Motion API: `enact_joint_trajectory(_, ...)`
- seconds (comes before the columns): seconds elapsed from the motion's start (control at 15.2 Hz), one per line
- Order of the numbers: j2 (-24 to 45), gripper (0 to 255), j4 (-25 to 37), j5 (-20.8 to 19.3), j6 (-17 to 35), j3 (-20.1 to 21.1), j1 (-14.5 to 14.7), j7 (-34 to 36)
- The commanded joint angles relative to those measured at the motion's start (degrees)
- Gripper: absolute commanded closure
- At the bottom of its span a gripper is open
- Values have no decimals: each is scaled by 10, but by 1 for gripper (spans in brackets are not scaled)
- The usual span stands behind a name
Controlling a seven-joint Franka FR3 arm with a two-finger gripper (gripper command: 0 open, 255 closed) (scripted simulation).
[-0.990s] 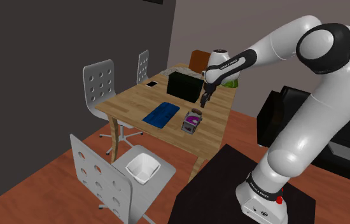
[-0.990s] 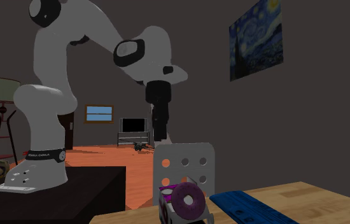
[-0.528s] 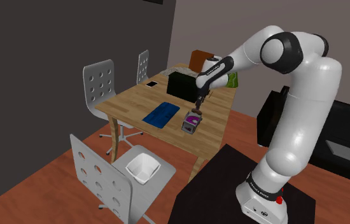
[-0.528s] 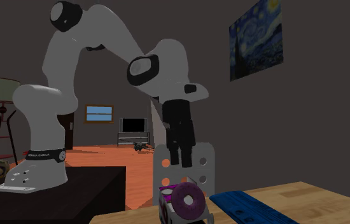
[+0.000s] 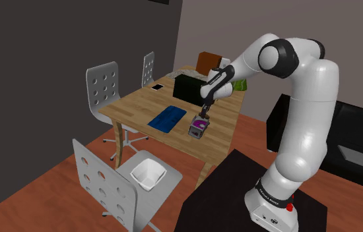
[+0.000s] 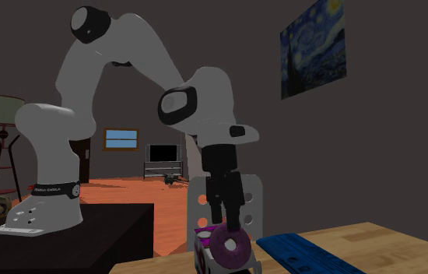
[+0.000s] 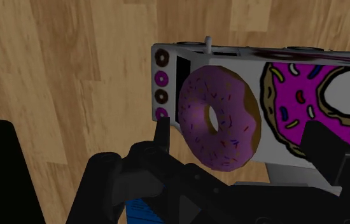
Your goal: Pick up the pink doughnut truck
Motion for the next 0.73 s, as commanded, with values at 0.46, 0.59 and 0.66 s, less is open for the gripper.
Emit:
enact_joint_trajectory(0.46, 4, 255, 1, 2, 3, 1, -1, -1)
enact_joint_trajectory(0.59, 4, 255, 1, 2, 3, 1, -1, -1)
enact_joint_trajectory(0.66, 4, 255, 0, 1, 4, 1, -1, -1)
